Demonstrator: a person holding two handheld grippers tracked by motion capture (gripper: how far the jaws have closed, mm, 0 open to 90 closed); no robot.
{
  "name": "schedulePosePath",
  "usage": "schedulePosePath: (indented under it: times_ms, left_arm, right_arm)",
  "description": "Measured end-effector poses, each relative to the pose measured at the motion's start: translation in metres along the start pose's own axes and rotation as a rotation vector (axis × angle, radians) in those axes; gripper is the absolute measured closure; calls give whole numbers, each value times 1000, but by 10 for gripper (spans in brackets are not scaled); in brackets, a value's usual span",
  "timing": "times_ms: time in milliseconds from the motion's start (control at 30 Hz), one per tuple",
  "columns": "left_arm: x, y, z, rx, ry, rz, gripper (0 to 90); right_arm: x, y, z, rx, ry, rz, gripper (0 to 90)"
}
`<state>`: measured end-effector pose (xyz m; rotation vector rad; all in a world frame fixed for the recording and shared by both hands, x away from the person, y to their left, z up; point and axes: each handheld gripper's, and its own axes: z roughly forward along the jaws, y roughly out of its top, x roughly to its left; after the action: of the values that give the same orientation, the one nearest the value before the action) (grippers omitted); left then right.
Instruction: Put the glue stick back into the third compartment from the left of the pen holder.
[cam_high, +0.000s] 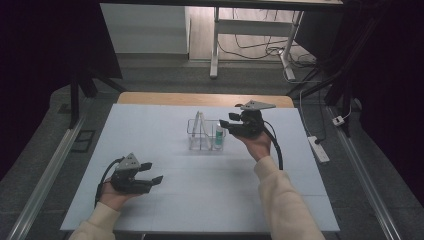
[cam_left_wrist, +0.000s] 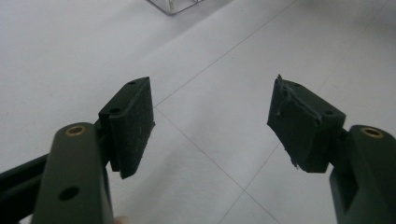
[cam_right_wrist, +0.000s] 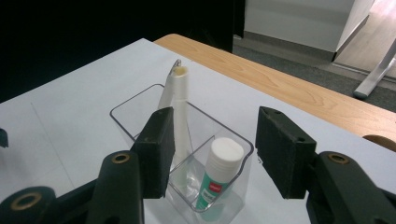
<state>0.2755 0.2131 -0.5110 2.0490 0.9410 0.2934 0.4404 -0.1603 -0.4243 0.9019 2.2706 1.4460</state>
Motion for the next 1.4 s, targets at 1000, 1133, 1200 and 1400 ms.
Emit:
schedulePosePath:
  times_ms: [1000,1133,1200,1400]
  left_arm:
    - [0,0,1,0,5,-1,310]
    - [-1,0,1,-3,7,-2,310]
    - [0,0,0,-3,8,-2,306]
    - [0,0,1,-3,7,-4,306]
  right_arm:
    - [14,-49,-58,6,65,-63,452]
    - [15,-56,-67,9,69,-58,451]
    - [15,-61,-71,8,68,-58,451]
    - [15,-78,-86,25,57,-71,451]
